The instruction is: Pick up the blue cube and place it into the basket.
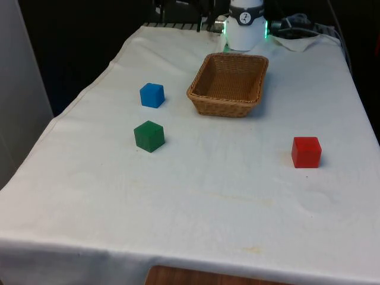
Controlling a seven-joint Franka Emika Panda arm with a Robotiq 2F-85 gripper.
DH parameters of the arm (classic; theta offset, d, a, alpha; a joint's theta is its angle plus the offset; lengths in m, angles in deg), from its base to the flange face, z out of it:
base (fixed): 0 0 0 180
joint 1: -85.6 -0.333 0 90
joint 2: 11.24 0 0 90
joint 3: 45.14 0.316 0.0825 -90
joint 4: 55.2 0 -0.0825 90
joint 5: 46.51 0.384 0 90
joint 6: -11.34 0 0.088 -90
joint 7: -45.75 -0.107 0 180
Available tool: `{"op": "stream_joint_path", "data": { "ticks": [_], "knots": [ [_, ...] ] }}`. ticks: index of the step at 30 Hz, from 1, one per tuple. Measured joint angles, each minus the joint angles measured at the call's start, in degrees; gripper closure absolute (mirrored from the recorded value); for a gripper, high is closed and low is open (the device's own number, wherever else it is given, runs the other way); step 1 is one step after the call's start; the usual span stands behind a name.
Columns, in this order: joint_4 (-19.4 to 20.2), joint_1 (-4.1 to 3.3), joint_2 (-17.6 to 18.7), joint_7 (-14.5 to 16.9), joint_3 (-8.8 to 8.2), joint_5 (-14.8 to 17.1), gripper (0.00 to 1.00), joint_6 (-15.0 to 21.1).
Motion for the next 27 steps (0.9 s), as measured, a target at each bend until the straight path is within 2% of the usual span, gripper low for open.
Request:
{"op": "stream_joint_path", "data": {
  "ticks": [15,27],
  "knots": [
    [1.3,0.23,2.2,-1.7,-1.89,-4.6,0.0,2.9],
    [1.3,0.46,3.8,-4.1,-4.07,-10.4,0.0,4.1]
  ]
}}
